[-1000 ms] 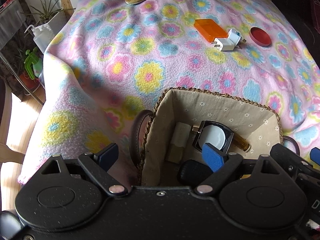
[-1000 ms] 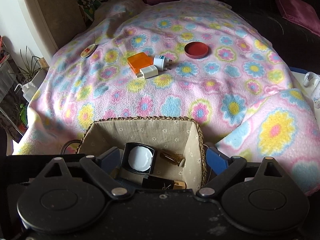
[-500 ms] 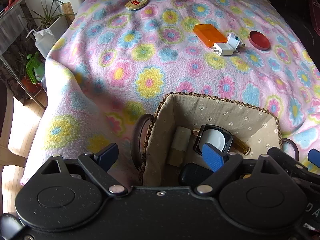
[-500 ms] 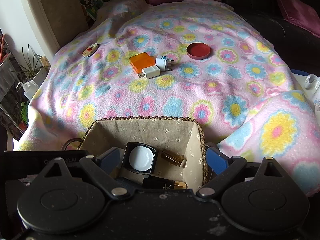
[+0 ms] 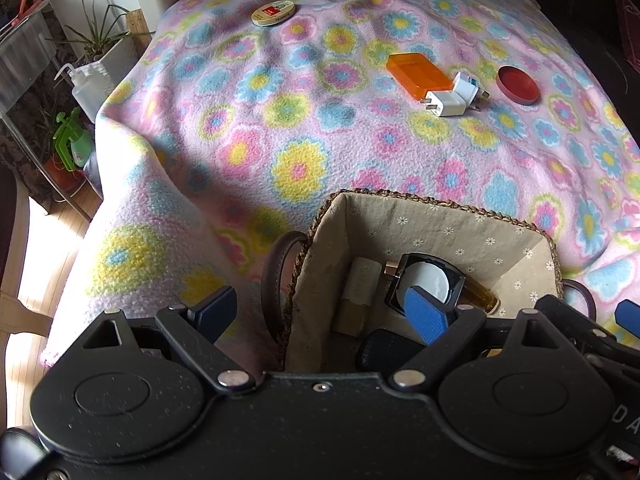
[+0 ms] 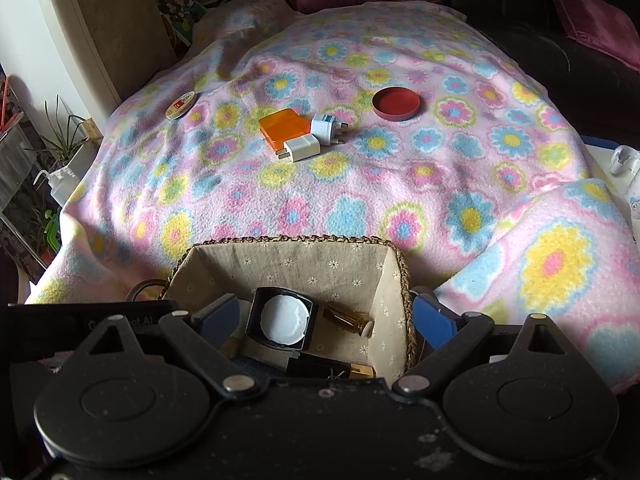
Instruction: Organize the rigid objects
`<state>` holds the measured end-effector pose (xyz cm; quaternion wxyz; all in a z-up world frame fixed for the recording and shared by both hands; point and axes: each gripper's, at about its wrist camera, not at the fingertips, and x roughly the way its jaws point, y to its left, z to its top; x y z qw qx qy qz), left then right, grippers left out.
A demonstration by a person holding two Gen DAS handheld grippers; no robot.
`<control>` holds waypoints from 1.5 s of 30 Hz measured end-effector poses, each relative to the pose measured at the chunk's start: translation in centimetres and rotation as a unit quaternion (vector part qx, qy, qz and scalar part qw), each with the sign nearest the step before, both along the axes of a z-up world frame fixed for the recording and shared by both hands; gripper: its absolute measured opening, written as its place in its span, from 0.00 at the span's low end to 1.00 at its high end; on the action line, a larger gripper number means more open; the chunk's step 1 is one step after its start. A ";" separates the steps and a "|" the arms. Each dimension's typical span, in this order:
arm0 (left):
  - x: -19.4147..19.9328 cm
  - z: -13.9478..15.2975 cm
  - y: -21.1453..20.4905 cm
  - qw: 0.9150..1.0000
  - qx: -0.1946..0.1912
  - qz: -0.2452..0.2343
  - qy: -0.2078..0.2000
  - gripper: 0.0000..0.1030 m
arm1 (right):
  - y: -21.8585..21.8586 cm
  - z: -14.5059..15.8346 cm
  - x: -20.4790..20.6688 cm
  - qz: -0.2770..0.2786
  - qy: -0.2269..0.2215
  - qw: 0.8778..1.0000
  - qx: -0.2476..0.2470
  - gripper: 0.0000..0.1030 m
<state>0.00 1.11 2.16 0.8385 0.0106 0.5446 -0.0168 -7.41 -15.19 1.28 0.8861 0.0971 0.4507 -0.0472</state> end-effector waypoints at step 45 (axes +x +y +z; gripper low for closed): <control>0.5 -1.4 -1.2 0.998 0.050 -0.015 0.041 0.85 | 0.1 -0.8 0.6 0.012 0.049 0.999 -0.001 0.94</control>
